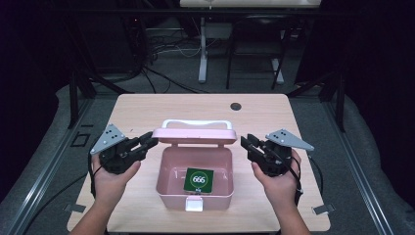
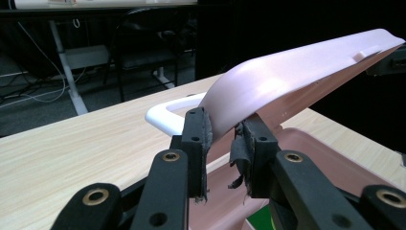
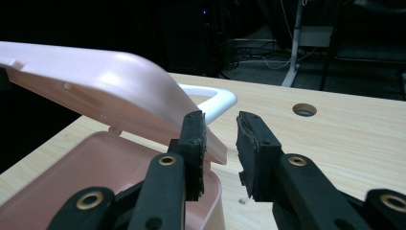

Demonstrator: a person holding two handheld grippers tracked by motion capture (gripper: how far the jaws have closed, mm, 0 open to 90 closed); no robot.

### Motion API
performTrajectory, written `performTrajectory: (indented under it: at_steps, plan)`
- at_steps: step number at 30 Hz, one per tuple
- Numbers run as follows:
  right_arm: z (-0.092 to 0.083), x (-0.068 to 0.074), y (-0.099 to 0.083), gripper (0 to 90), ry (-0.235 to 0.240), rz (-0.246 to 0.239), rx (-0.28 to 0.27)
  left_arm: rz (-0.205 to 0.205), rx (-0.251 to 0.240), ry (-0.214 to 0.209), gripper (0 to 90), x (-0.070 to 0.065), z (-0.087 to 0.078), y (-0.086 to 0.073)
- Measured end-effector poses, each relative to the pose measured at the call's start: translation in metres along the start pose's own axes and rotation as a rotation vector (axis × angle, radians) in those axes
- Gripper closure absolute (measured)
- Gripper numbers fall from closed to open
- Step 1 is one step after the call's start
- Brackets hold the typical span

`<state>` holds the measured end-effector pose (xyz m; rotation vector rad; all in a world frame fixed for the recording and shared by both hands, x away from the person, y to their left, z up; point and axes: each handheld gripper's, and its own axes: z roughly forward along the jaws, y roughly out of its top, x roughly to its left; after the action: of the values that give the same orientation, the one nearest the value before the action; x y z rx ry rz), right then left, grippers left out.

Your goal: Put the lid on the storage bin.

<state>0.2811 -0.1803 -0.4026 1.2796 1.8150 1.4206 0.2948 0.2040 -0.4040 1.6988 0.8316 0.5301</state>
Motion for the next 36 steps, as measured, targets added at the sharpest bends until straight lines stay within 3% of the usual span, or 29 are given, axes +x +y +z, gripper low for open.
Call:
performTrajectory:
  at_steps: [14, 36]
  plan:
    - [0.001, -0.003, 0.0, 60.7, -0.002, -0.006, -0.021, 0.004, 0.009, -0.016, 72.7, -0.005, -0.007, -0.009]
    - [0.003, -0.004, -0.002, 58.3, -0.002, 0.002, -0.021, 0.011, 0.026, -0.035, 72.1, -0.009, -0.015, -0.015]
